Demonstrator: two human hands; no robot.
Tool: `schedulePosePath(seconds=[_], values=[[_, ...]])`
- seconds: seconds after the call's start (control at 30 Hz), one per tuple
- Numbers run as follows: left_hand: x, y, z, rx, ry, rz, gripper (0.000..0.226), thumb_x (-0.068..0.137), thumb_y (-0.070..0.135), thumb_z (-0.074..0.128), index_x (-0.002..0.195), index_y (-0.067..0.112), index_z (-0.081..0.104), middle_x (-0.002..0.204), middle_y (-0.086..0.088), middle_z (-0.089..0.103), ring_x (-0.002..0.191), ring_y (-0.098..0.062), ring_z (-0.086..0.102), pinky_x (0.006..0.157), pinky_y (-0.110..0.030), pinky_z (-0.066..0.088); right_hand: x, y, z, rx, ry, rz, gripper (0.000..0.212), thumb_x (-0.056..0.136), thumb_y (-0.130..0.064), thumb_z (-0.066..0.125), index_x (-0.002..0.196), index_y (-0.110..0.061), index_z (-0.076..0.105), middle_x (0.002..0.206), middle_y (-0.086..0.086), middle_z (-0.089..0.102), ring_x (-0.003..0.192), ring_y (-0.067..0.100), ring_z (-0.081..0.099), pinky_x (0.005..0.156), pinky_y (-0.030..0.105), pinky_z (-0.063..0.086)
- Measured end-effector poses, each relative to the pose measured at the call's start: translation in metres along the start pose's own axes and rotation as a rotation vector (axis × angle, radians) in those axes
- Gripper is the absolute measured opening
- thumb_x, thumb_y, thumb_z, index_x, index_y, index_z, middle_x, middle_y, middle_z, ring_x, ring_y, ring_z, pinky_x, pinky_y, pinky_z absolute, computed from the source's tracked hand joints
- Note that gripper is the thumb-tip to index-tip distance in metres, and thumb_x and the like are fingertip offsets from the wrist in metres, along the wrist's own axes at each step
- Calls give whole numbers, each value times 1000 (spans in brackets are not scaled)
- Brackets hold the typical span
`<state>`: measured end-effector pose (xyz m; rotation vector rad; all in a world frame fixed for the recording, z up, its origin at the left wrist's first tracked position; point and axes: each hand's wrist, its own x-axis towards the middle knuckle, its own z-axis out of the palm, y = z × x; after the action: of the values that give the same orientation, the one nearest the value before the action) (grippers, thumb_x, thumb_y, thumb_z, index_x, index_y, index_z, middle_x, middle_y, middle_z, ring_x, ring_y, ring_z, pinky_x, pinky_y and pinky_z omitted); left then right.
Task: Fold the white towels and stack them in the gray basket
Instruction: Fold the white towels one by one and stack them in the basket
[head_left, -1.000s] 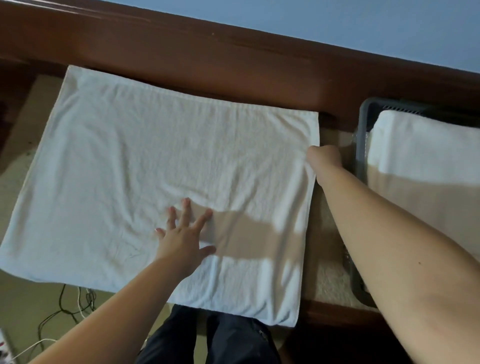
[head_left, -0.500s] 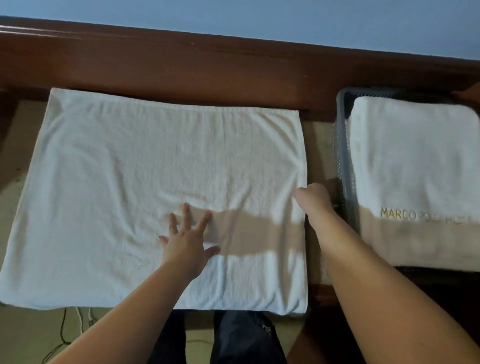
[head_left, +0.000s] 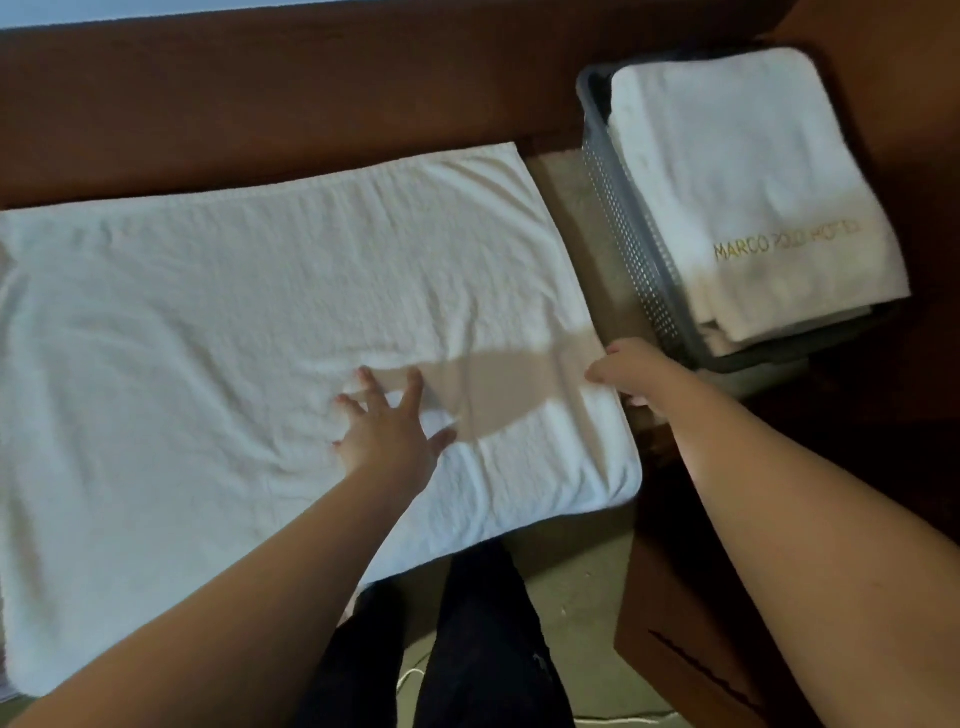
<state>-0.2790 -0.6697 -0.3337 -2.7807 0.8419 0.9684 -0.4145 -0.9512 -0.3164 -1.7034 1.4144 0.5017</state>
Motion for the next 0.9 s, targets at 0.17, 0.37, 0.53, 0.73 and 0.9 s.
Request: schedulePosePath(seconds=[0.17,0.37,0.53,0.73,0.9], values=[[-6,-16,-10,81,-10,92,99,89,85,42,162,46,-13,172,-10,-19,157,-47,4,103,-55,50,-15,29,13,17,154,-10,14,91,-16,63,93,-2,65,98,18,69,84,31,66,65,33,50],[-10,-48,-19,48,-70,199,100,88,78,56,165,42,3,174,-1,-13,158,-40,8,119,-57,37,-33,56,15,20,63,-39,17,90,-21,72,97,-5,72,100,14,72,91,30,69,81,40,56],[-34,-80,-11,-58,-33,260,73,98,63,56,161,41,26,175,2,0,158,-33,17,123,-53,33,-46,69,10,-55,26,-42,19,93,-24,72,97,-6,73,98,12,71,91,27,68,69,33,51],[-74,-147,10,-30,-5,283,65,101,56,54,158,46,26,175,5,-1,159,-27,14,121,-51,36,-64,72,51,-239,377,8,22,91,-31,63,105,-14,59,109,15,63,94,38,62,84,47,56],[-86,-230,5,-58,59,235,59,99,60,53,153,47,32,172,4,14,153,-28,27,116,-50,41,-122,31,143,-279,642,-200,57,89,-22,67,139,-23,41,144,15,32,124,45,44,102,59,46]])
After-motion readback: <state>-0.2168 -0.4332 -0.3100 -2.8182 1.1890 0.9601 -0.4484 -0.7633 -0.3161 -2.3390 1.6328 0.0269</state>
